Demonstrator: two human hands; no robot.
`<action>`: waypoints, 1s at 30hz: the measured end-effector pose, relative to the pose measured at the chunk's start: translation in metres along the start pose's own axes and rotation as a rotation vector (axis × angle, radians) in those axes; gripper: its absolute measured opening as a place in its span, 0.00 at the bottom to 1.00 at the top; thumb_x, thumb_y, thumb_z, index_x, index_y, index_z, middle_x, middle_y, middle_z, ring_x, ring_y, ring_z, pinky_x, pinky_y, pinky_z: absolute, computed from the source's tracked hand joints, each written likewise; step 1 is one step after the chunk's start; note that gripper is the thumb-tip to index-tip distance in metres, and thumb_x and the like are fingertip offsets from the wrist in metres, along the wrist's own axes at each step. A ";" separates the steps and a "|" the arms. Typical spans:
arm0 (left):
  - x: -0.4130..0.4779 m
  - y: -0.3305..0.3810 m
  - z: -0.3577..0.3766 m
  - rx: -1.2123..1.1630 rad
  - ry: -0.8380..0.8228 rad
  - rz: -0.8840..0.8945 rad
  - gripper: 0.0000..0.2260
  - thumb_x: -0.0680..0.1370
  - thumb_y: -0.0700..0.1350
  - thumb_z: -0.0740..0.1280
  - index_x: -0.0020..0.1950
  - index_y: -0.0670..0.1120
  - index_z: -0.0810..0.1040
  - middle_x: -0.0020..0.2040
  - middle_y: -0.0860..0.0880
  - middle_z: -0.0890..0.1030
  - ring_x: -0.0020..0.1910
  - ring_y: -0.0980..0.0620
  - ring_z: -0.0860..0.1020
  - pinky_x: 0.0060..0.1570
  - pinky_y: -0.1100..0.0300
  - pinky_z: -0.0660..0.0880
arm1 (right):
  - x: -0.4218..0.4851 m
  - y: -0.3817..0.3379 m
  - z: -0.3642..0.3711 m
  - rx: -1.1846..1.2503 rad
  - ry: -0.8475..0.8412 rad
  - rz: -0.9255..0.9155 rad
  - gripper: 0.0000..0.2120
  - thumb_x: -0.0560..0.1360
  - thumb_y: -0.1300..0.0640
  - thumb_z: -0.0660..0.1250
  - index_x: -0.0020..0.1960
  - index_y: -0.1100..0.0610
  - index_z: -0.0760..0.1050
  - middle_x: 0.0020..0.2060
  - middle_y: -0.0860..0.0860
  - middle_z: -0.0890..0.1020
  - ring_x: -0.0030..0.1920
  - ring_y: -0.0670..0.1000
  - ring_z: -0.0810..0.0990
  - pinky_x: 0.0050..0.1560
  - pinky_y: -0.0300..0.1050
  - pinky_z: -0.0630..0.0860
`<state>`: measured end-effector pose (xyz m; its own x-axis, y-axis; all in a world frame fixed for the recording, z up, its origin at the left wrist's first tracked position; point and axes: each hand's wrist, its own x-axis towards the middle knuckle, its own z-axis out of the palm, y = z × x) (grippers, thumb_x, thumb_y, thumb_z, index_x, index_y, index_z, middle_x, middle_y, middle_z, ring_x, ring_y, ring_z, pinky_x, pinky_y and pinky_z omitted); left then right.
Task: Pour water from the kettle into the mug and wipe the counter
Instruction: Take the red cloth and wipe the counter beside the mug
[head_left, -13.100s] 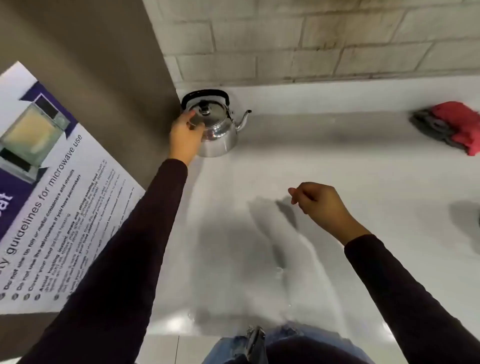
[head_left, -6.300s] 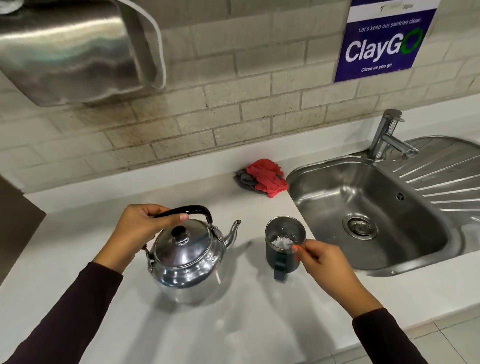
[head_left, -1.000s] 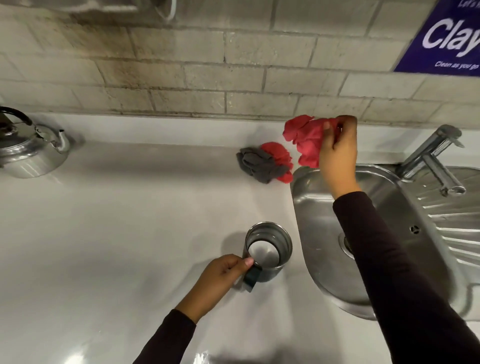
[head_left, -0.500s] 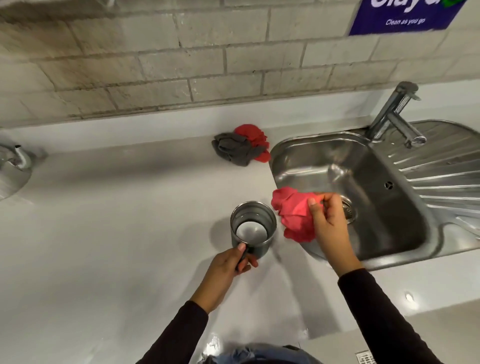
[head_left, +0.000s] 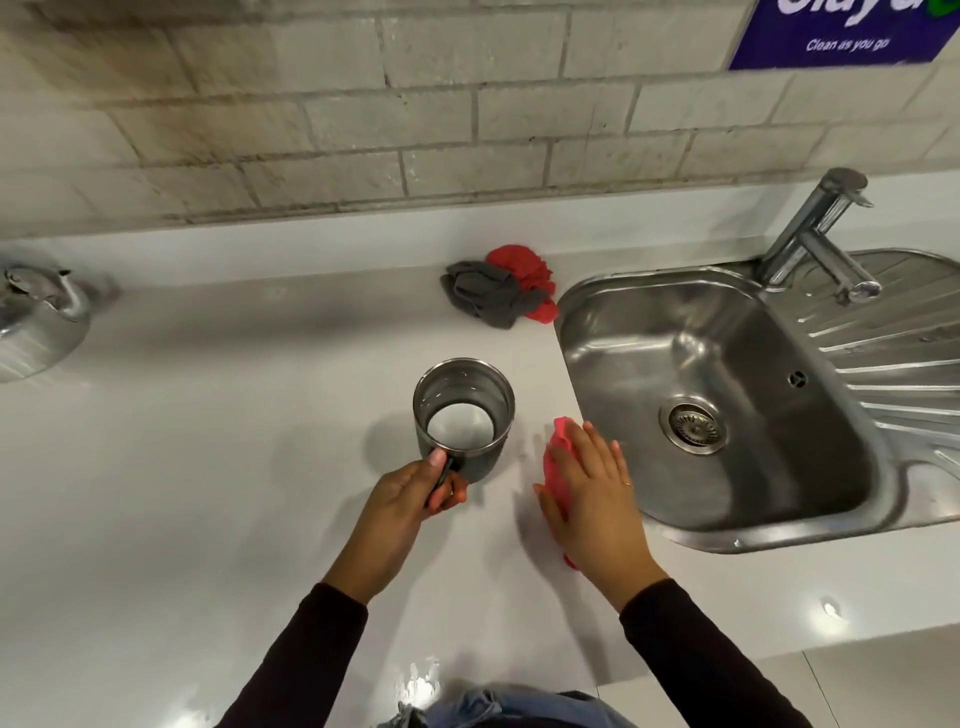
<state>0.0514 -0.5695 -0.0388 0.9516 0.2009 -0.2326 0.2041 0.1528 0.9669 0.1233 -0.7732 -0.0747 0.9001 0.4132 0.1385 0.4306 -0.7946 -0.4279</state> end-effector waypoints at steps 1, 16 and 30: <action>-0.003 0.001 -0.004 0.000 0.018 0.003 0.23 0.75 0.62 0.60 0.24 0.51 0.67 0.32 0.49 0.78 0.38 0.56 0.79 0.46 0.64 0.78 | 0.000 0.001 0.007 -0.026 -0.044 -0.018 0.24 0.75 0.54 0.64 0.69 0.58 0.68 0.73 0.57 0.64 0.74 0.57 0.60 0.74 0.54 0.51; -0.028 0.007 -0.030 -0.031 0.162 -0.002 0.21 0.76 0.57 0.58 0.23 0.51 0.67 0.30 0.50 0.79 0.37 0.55 0.77 0.45 0.66 0.78 | 0.092 -0.029 0.065 0.442 -0.068 0.086 0.26 0.77 0.60 0.55 0.75 0.54 0.55 0.75 0.49 0.62 0.74 0.48 0.58 0.73 0.40 0.37; -0.032 0.021 -0.044 -0.049 0.243 0.039 0.21 0.72 0.59 0.61 0.23 0.50 0.64 0.34 0.40 0.71 0.35 0.54 0.76 0.48 0.61 0.78 | 0.016 -0.018 0.048 0.311 -0.334 -0.634 0.16 0.73 0.59 0.66 0.60 0.54 0.77 0.70 0.49 0.70 0.72 0.43 0.62 0.73 0.51 0.55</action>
<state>0.0149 -0.5306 -0.0151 0.8742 0.4330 -0.2195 0.1517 0.1858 0.9708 0.1273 -0.7311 -0.1074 0.3991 0.8980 0.1853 0.7731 -0.2209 -0.5946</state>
